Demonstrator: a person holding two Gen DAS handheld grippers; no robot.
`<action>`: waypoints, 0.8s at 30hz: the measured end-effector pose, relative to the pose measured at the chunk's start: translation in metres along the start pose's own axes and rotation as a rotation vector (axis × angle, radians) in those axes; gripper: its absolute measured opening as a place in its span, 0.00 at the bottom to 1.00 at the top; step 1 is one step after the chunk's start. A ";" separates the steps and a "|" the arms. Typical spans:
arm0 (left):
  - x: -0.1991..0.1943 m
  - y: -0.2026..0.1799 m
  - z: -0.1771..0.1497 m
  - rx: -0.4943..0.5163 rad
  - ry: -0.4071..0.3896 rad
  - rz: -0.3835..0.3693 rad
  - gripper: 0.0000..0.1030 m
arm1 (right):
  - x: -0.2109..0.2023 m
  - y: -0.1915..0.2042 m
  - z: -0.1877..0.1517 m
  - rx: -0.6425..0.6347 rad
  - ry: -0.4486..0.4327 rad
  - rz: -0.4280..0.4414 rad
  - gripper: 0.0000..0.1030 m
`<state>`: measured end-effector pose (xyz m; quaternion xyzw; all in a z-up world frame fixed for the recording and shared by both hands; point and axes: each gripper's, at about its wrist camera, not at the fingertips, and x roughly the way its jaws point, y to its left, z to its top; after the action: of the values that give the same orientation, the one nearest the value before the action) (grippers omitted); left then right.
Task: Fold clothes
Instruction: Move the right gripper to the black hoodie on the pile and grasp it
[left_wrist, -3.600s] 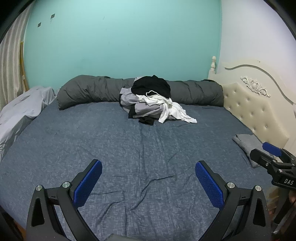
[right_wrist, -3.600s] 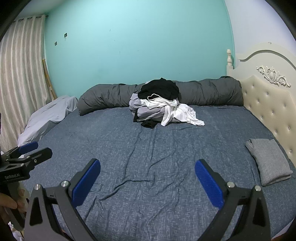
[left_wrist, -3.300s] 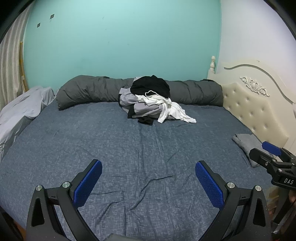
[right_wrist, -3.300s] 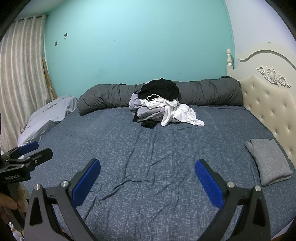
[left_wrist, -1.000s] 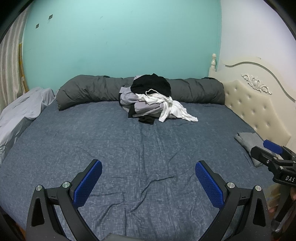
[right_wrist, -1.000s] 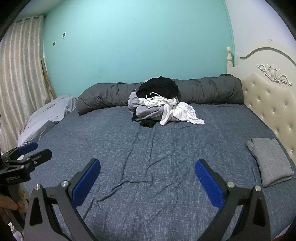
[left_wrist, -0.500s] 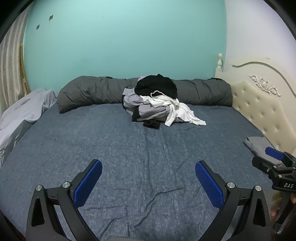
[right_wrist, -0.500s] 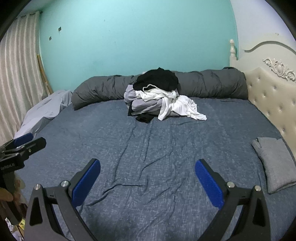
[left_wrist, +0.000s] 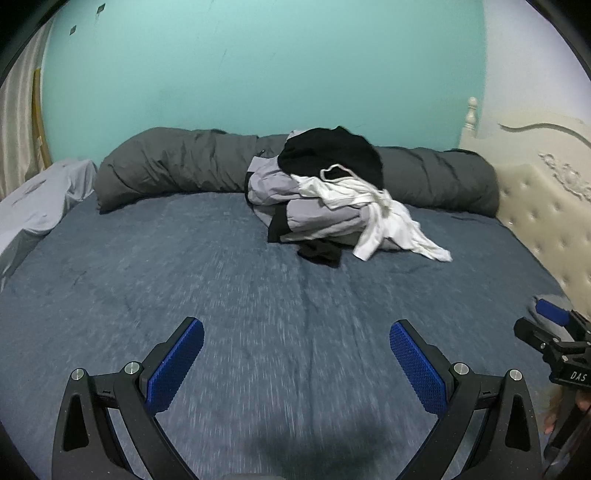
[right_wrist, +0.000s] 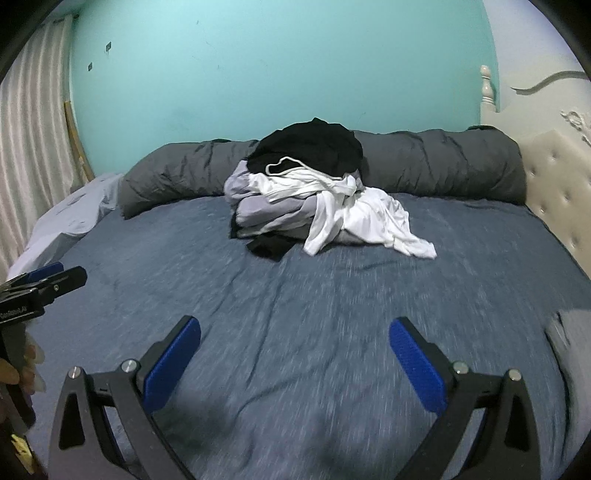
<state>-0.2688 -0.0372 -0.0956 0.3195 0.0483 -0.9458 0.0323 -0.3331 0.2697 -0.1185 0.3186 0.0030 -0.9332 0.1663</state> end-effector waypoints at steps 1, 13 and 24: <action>0.015 0.002 0.004 -0.005 0.002 0.004 1.00 | 0.016 -0.005 0.006 -0.005 -0.005 -0.009 0.99; 0.113 0.026 0.048 -0.098 0.107 0.031 1.00 | 0.122 -0.010 0.090 -0.055 0.004 0.010 0.99; 0.163 0.062 0.094 -0.198 0.167 0.020 1.00 | 0.229 -0.016 0.177 -0.030 0.064 -0.016 0.91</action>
<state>-0.4485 -0.1141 -0.1245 0.3927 0.1410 -0.9062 0.0688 -0.6126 0.1948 -0.1155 0.3459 0.0251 -0.9236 0.1633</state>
